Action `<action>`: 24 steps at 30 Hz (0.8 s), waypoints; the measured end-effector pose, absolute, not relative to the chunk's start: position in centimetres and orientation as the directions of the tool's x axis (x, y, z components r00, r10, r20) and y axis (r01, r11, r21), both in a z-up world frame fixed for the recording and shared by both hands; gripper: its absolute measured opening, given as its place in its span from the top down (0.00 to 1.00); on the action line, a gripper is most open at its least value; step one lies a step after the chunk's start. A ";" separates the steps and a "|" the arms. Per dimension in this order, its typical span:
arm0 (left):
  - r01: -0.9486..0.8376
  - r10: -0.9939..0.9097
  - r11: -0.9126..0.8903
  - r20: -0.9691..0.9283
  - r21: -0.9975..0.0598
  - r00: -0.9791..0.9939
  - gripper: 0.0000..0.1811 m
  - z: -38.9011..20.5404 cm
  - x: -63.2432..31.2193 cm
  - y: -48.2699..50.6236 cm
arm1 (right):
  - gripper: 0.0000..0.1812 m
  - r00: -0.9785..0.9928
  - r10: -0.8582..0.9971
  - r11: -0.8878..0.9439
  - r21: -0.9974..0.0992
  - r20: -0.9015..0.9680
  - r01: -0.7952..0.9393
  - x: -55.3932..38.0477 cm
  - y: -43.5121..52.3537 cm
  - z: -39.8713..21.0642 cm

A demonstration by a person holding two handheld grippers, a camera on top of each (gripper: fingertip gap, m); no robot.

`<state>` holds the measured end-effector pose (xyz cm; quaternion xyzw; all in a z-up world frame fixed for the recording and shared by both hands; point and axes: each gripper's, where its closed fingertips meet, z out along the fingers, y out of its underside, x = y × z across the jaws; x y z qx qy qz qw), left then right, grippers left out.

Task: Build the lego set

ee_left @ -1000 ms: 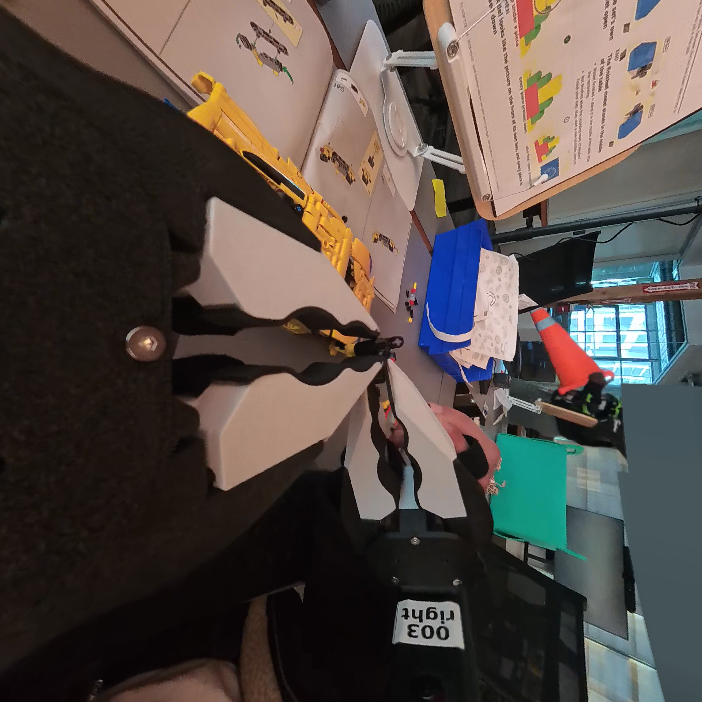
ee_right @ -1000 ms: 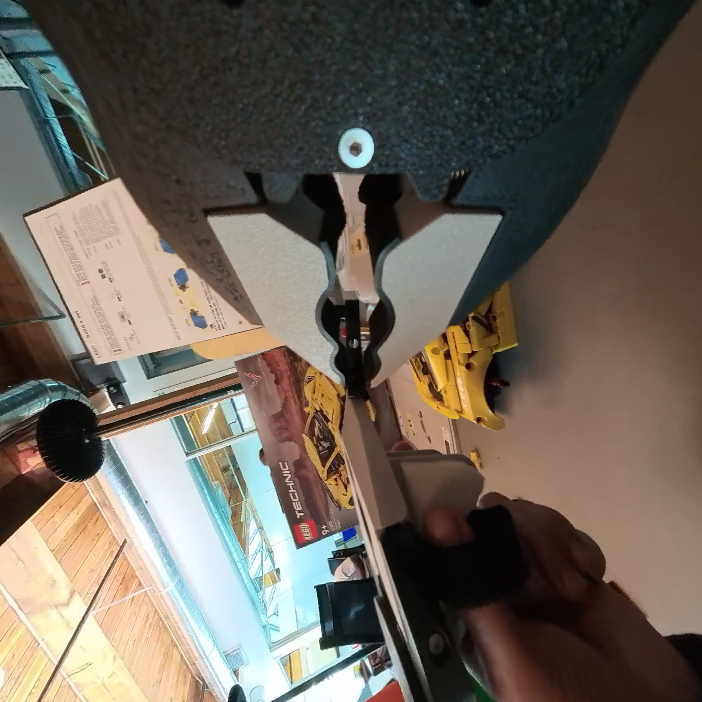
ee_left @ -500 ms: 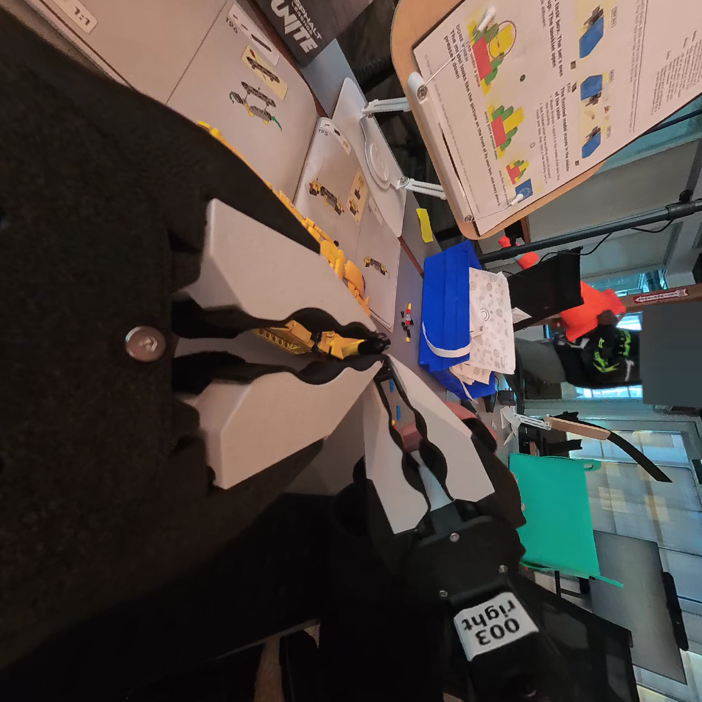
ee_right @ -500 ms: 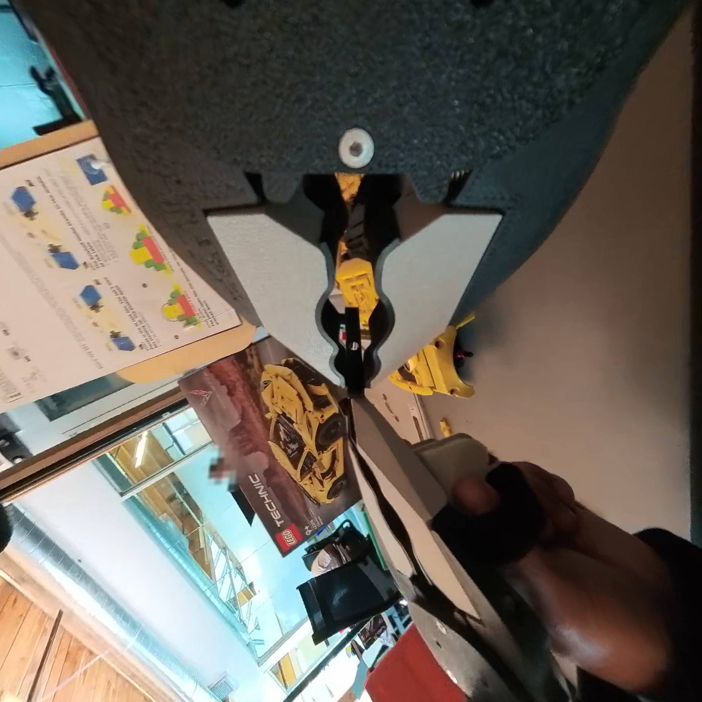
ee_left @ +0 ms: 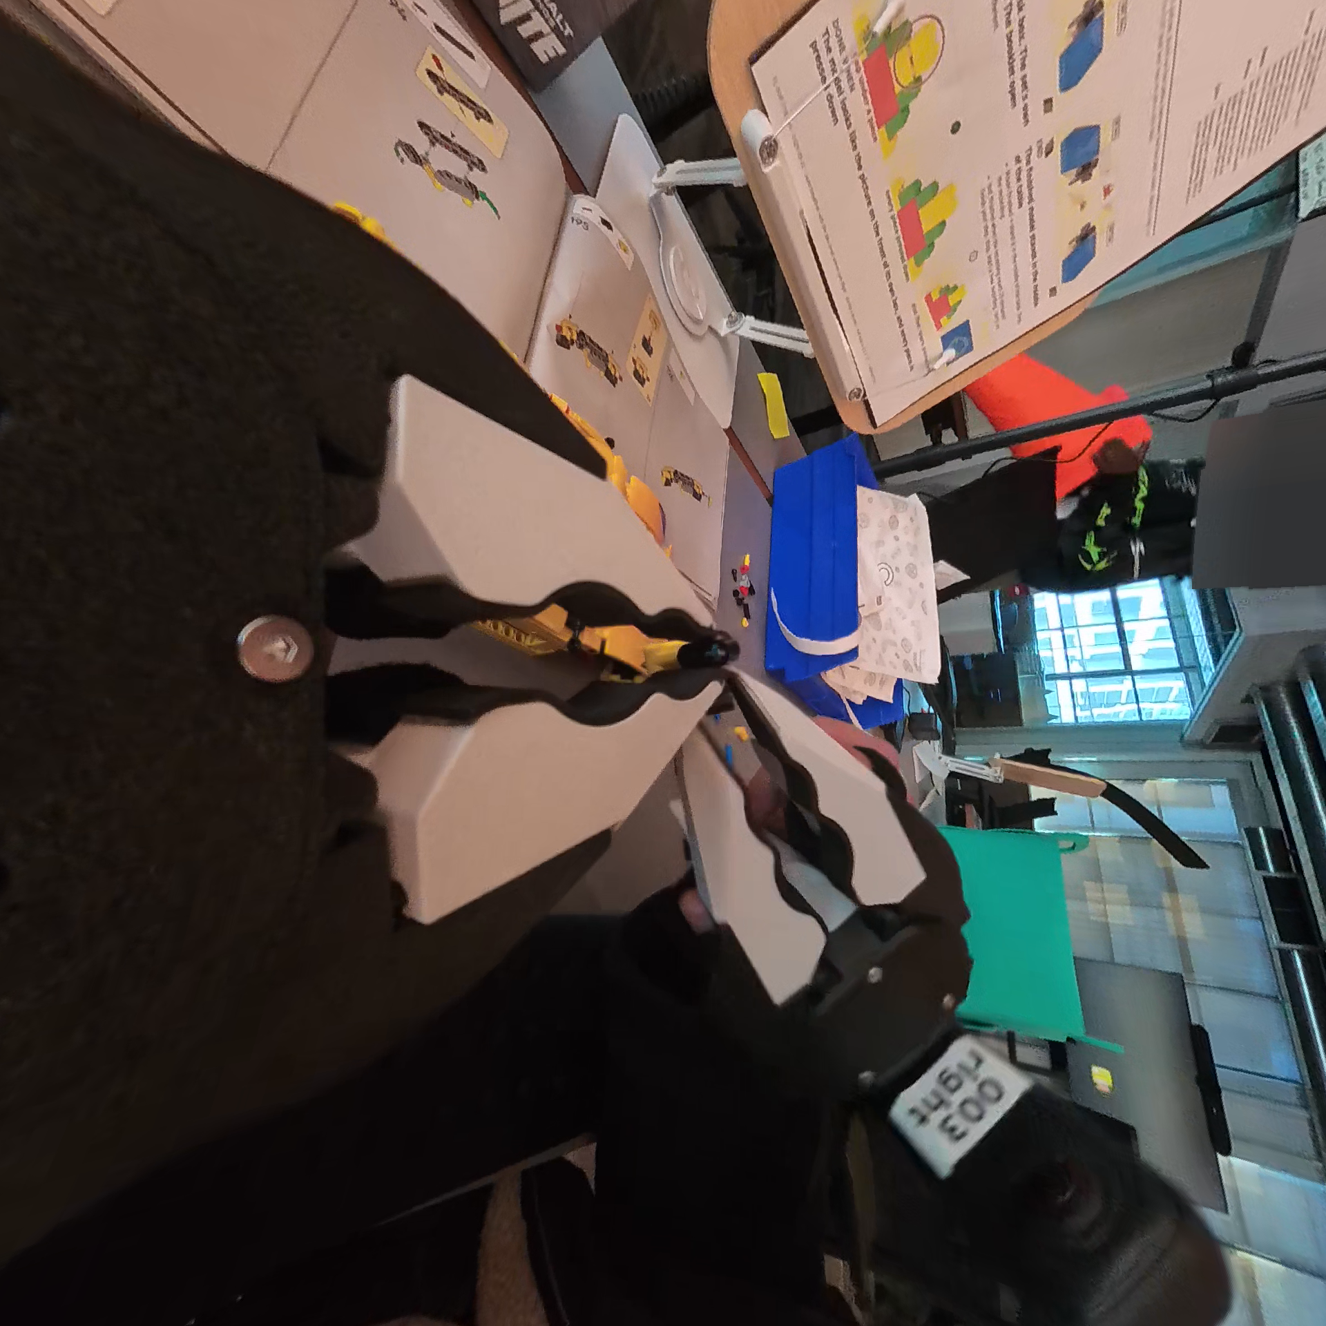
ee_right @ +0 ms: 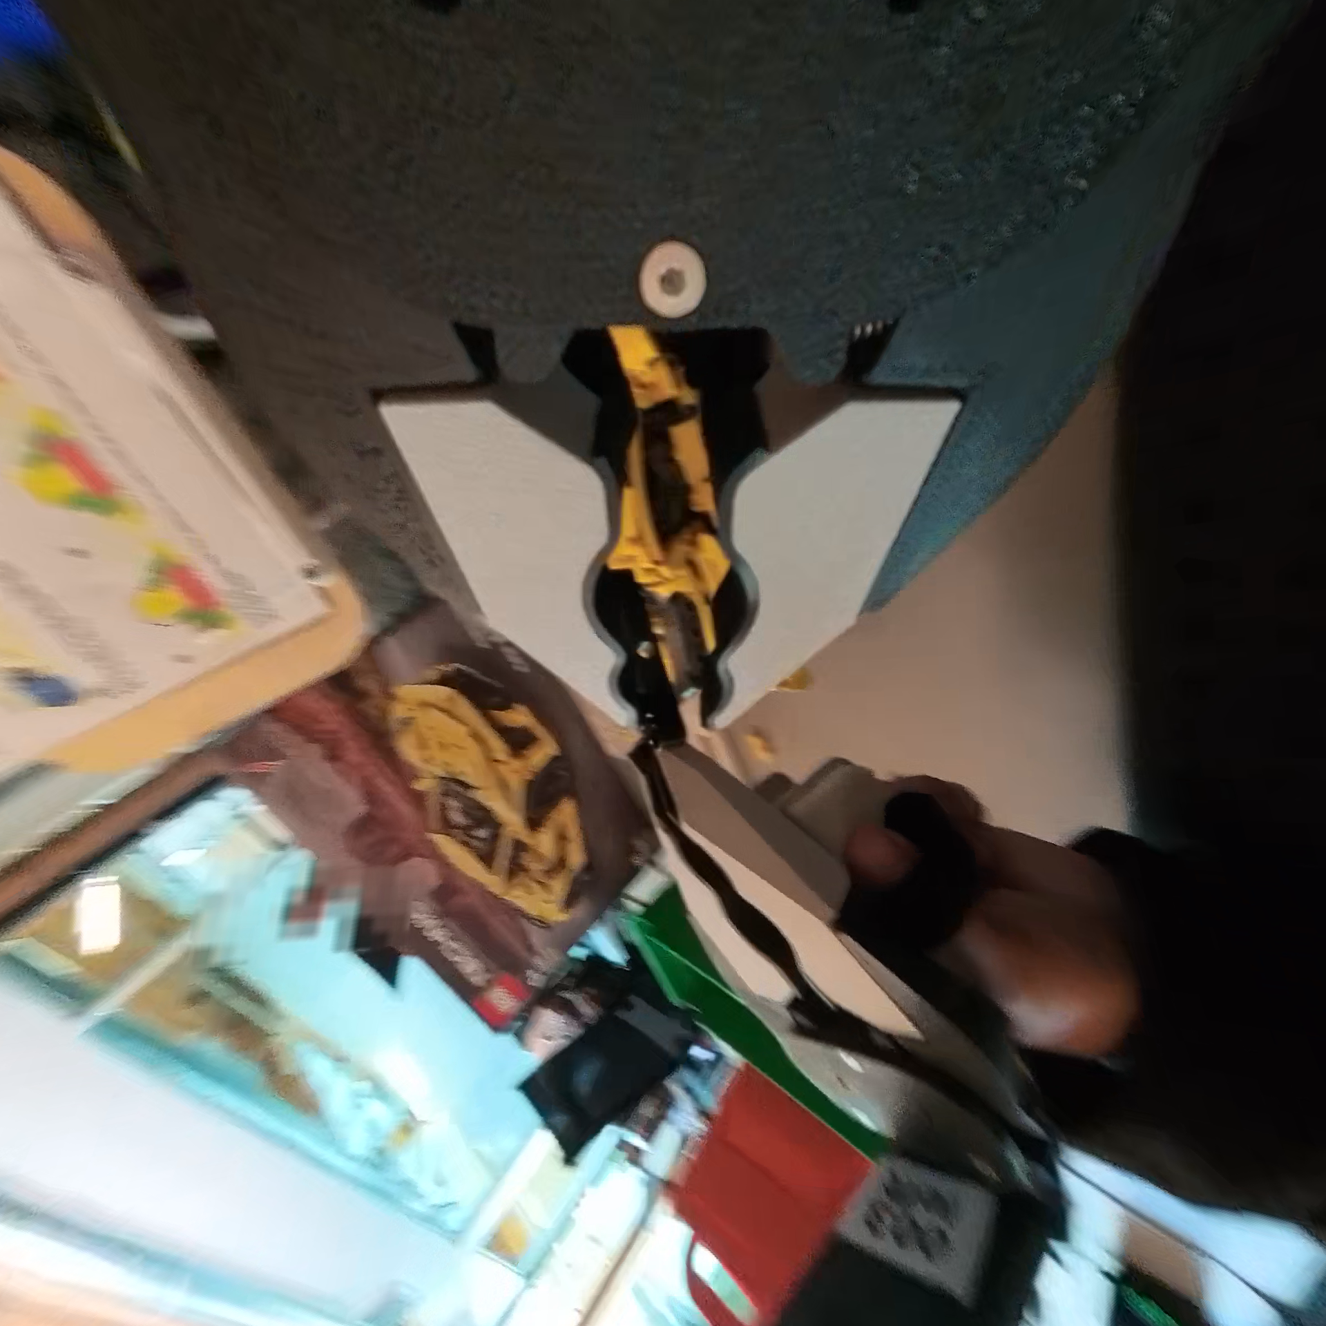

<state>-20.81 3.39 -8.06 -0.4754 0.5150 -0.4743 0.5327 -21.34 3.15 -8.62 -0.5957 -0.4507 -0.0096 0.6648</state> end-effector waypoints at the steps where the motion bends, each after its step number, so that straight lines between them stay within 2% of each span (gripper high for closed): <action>1: 0.029 -0.995 0.100 -0.101 -0.995 -0.005 0.96 -7.9 -20.9 3.0 | 0.86 0.584 0.608 0.273 -0.832 0.539 0.483 -21.5 2.4 -8.3; 3: 0.080 -0.992 0.105 -0.111 -0.991 -0.066 0.96 -7.2 -21.1 2.0 | 0.80 0.568 0.720 0.244 -0.911 0.399 0.331 -21.2 1.0 -6.6; 4: 0.109 -0.986 0.107 -0.119 -0.988 -0.112 0.96 -6.9 -21.3 1.1 | 0.85 0.524 0.784 0.218 -0.938 0.333 0.270 -21.2 0.2 -6.2; 5: 0.130 -0.981 0.108 -0.127 -0.986 -0.150 0.96 -6.7 -21.3 0.4 | 0.84 0.480 0.833 0.178 -0.954 0.276 0.239 -21.2 -0.5 -6.2; 6: 0.142 -0.975 0.115 -0.139 -0.983 -0.172 0.96 -6.6 -21.4 -0.2 | 0.79 0.466 0.851 0.144 -0.961 0.243 0.238 -20.9 -0.6 -6.5; 9: 0.153 -0.956 0.128 -0.163 -0.980 -0.245 0.96 -6.8 -21.4 -1.8 | 0.80 0.408 0.889 0.105 -0.961 0.206 0.257 -20.9 -1.3 -7.7; 14: 0.141 -0.934 0.149 -0.186 -0.979 -0.306 0.96 -7.4 -21.2 -3.2 | 0.89 0.298 0.947 0.058 -0.979 0.116 0.196 -21.8 -2.8 -8.2; 21: 0.124 -0.931 0.141 -0.174 -0.982 -0.321 0.96 -7.8 -21.1 -3.4 | 0.89 0.271 0.959 0.029 -0.978 0.085 0.205 -21.8 -3.1 -8.7; 24: 0.090 -0.936 0.064 -0.091 -0.994 -0.340 0.96 -8.0 -21.2 -3.1 | 0.90 0.263 0.961 0.020 -0.969 0.086 0.247 -21.7 -2.8 -8.8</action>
